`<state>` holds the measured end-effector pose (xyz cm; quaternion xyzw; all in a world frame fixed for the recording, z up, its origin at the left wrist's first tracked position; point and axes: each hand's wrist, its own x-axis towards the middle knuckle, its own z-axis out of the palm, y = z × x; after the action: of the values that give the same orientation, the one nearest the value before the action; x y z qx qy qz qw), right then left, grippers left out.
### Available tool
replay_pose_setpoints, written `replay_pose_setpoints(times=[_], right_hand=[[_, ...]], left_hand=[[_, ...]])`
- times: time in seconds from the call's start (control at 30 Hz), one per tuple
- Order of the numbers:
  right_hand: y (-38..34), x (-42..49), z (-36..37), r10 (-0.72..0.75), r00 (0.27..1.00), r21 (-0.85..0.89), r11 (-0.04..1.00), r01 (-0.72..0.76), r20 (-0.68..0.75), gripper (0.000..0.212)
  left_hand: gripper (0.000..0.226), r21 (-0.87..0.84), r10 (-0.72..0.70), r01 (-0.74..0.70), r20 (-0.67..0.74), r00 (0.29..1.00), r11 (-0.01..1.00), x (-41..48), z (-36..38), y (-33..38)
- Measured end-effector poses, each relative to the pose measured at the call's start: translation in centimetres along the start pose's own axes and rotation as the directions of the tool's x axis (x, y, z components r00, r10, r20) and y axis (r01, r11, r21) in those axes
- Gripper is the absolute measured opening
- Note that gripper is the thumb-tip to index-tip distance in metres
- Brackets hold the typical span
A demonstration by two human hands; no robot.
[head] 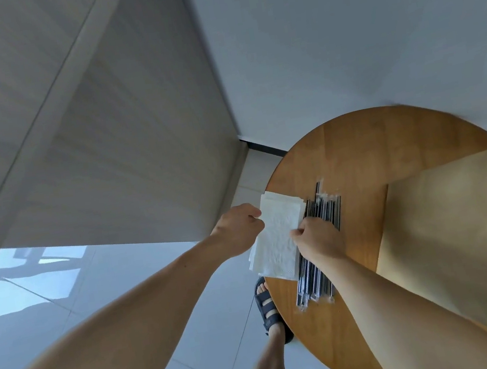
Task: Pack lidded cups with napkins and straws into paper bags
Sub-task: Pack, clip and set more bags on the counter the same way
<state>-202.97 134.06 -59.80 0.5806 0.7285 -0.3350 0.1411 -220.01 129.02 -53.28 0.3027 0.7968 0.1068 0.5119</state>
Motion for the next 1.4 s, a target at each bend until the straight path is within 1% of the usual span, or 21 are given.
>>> replay_pose_setpoints(times=[0.13, 0.2, 0.27, 0.33, 0.47, 0.57, 0.63, 0.73, 0.77, 0.8, 0.87, 0.9, 0.93, 0.97, 1.0, 1.03, 1.07, 1.13, 1.2, 1.27, 1.4], right_hand=[[0.3, -0.5, -0.4, -0.056, 0.997, -0.026, 0.998, 0.054, -0.052, 0.041], [0.3, -1.0, -0.4, -0.076, 0.994, -0.005, 0.997, 0.076, -0.078, 0.036], [0.0, -1.2, -0.5, -0.092, 0.991, 0.080, 0.992, 0.100, -0.093, 0.028], [-0.3, -1.3, -0.6, -0.106, 0.987, 0.235, 0.963, 0.132, -0.123, 0.021], [-0.3, -1.6, -1.7, -0.051, 0.977, 0.537, 0.829, 0.155, -0.205, 0.018], [-0.2, -1.8, -2.7, 0.003, 0.983, 0.734, 0.665, 0.136, -0.185, 0.017], [-0.1, -2.0, -3.5, 0.010, 0.990, 0.819, 0.562, 0.113, -0.144, 0.015], [0.5, -2.3, -4.4, -0.045, 0.996, 0.909, 0.408, 0.086, -0.074, 0.012], [0.8, -2.4, -4.5, -0.044, 0.996, 0.911, 0.402, 0.094, -0.084, 0.009], [1.1, -2.5, -4.5, -0.014, 0.992, 0.893, 0.434, 0.121, -0.128, 0.003], [2.0, -2.6, -3.7, 0.087, 0.967, 0.802, 0.579, 0.146, -0.239, 0.017], [2.5, -2.7, -3.2, 0.131, 0.958, 0.763, 0.637, 0.114, -0.253, 0.022], [2.9, -2.8, -2.6, 0.147, 0.961, 0.711, 0.700, 0.067, -0.236, 0.022], [3.3, -2.9, -2.0, 0.122, 0.973, 0.620, 0.784, 0.025, -0.194, 0.019], [3.6, -3.0, -1.1, 0.071, 0.988, 0.475, 0.880, 0.004, -0.139, 0.016], [3.7, -3.2, -0.3, 0.030, 0.996, 0.325, 0.946, 0.000, -0.087, 0.016], [3.8, -3.4, 0.2, 0.014, 0.998, 0.203, 0.979, -0.002, -0.058, 0.020], [3.9, -3.3, 1.2, 0.032, 0.999, 0.075, 0.997, -0.029, -0.036, 0.031], [3.9, -3.1, 1.9, 0.066, 0.998, 0.036, 0.997, -0.066, 0.001, 0.037], [3.9, -2.8, 2.2, 0.094, 0.995, 0.012, 0.995, -0.094, 0.026, 0.037], [4.0, -2.7, 1.9, 0.098, 0.994, -0.015, 0.995, -0.097, 0.048, 0.034]], left_hand=[[0.036, -0.008, -0.012, 0.012, -0.013, 1.000, 1.000, -0.1, 0.1, 0.3], [0.038, 0.013, -0.013, 0.013, -0.017, 1.000, 1.000, -0.3, 0.3, 0.5], [0.041, 0.007, -0.014, 0.014, -0.009, 1.000, 1.000, -0.5, 0.5, 0.6], [0.046, -0.020, -0.013, 0.013, 0.002, 1.000, 1.000, -0.7, 0.7, 0.5], [0.053, -0.174, -0.069, 0.071, 0.015, 0.997, 0.982, -1.0, 1.3, 1.0], [0.040, -0.376, -0.113, 0.132, 0.072, 0.991, 0.917, -0.9, 1.9, 1.6], [0.027, -0.475, -0.116, 0.152, 0.104, 0.988, 0.866, -0.9, 2.4, 2.0], [0.033, -0.611, -0.125, 0.194, 0.154, 0.980, 0.768, -0.9, 3.1, 2.7], [0.034, -0.637, -0.123, 0.197, 0.159, 0.980, 0.746, -0.9, 3.3, 2.9], [0.031, -0.647, -0.114, 0.185, 0.150, 0.982, 0.740, -0.9, 3.4, 2.9], [0.023, -0.653, -0.110, 0.148, 0.099, 0.989, 0.743, -0.8, 3.5, 2.8], [0.021, -0.646, -0.128, 0.137, 0.061, 0.990, 0.751, -0.8, 3.4, 2.7], [0.021, -0.630, -0.149, 0.130, 0.024, 0.989, 0.765, -0.8, 3.4, 2.5], [0.022, -0.605, -0.161, 0.127, -0.002, 0.987, 0.786, -0.8, 3.3, 2.4], [0.022, -0.578, -0.166, 0.124, -0.020, 0.986, 0.807, -0.9, 3.3, 2.2], [0.022, -0.552, -0.167, 0.122, -0.033, 0.985, 0.825, -1.0, 3.3, 2.1], [0.021, -0.535, -0.168, 0.120, -0.041, 0.985, 0.837, -1.1, 3.4, 2.0], [0.024, -0.522, -0.169, 0.120, -0.049, 0.984, 0.844, -1.6, 3.3, 1.9], [0.036, -0.518, -0.170, 0.114, -0.061, 0.983, 0.848, -2.0, 3.2, 2.0], [0.049, -0.508, -0.173, 0.115, -0.069, 0.982, 0.853, -2.0, 3.1, 1.9], [0.042, -0.503, -0.173, 0.113, -0.074, 0.982, 0.857, -1.7, 3.1, 1.8]])
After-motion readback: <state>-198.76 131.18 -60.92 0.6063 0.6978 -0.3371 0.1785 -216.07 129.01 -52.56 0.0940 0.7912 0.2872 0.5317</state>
